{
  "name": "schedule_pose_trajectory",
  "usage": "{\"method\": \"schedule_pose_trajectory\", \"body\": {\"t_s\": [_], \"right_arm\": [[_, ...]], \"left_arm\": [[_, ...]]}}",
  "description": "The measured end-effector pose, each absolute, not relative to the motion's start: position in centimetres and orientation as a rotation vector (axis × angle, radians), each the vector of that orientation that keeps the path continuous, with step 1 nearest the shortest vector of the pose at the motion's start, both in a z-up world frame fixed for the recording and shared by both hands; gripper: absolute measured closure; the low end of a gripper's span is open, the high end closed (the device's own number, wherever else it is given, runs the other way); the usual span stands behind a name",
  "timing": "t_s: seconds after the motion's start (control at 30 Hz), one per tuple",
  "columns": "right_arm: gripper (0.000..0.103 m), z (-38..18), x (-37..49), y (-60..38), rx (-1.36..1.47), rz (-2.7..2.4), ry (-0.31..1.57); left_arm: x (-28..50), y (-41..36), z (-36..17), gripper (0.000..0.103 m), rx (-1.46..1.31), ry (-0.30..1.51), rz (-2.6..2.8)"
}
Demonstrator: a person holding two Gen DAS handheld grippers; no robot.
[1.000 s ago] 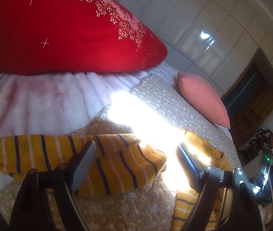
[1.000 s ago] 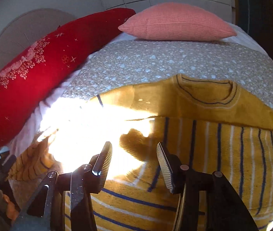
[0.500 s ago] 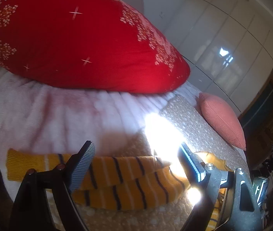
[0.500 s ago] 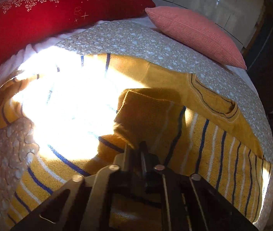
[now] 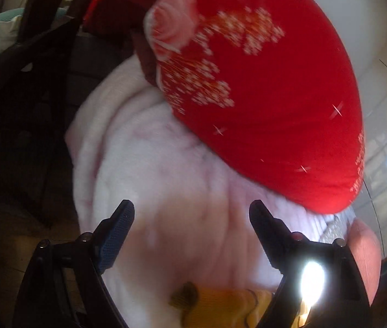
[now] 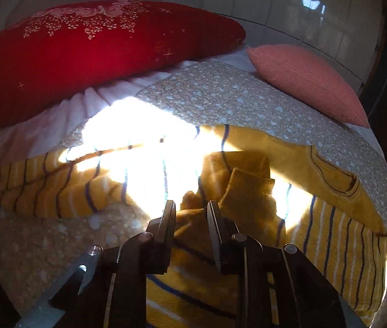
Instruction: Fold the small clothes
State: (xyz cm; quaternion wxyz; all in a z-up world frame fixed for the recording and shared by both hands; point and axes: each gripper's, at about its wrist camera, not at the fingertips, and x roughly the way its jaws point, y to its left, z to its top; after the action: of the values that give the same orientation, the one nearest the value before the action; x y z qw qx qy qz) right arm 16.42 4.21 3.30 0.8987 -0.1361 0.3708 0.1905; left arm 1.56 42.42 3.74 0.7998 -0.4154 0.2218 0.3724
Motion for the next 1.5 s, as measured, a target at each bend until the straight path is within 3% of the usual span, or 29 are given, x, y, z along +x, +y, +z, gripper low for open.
{"method": "schedule_pose_trajectory", "body": {"t_s": [0.17, 0.3, 0.47, 0.67, 0.83, 0.87, 0.9, 0.93, 1.1, 1.27, 1.5], "right_arm": [[0.065, 3.2, 13.4, 11.8, -0.236, 0.688, 0.819], [0.054, 2.6, 10.7, 17.8, -0.395, 0.827, 0.785], [0.054, 1.6, 7.9, 21.6, -0.511, 0.953, 0.776], [0.054, -0.9, 10.3, 24.9, -0.579, 0.953, 0.816], [0.047, -1.6, 12.4, 27.7, -0.565, 0.913, 0.824], [0.049, -1.6, 12.7, 28.0, -0.552, 0.903, 0.834], [0.075, -1.5, 13.2, 28.1, -0.522, 0.878, 0.845], [0.09, -1.1, 13.7, 27.7, -0.487, 0.844, 0.857], [0.092, 3.9, 15.2, 20.1, -0.197, 0.754, 0.803], [0.092, 8.2, 15.7, 3.6, 0.019, 0.477, 0.718], [0.092, 5.6, 16.2, -21.9, 0.13, -0.112, 0.794]], "left_arm": [[-0.8, 44.5, 2.8, 0.018, -0.971, 0.444, 0.888], [-2.2, 45.8, 2.2, 0.018, -1.021, 0.423, 0.938], [-3.6, 47.6, 1.1, 0.018, -1.089, 0.424, 0.972], [-4.2, 48.5, 0.7, 0.018, -1.116, 0.417, 0.992], [-4.0, 48.1, 0.9, 0.018, -1.109, 0.421, 0.96], [-3.7, 48.0, 1.0, 0.018, -1.102, 0.421, 0.948], [-3.5, 47.8, 1.2, 0.018, -1.092, 0.421, 0.938], [-3.3, 47.5, 1.4, 0.018, -1.078, 0.419, 0.93], [-2.1, 45.5, 2.9, 0.018, -0.994, 0.398, 0.87], [0.5, 41.1, 5.1, 0.018, -0.872, 0.402, 0.693], [5.0, 31.0, 7.9, 0.016, -0.665, 0.436, 0.392]]}}
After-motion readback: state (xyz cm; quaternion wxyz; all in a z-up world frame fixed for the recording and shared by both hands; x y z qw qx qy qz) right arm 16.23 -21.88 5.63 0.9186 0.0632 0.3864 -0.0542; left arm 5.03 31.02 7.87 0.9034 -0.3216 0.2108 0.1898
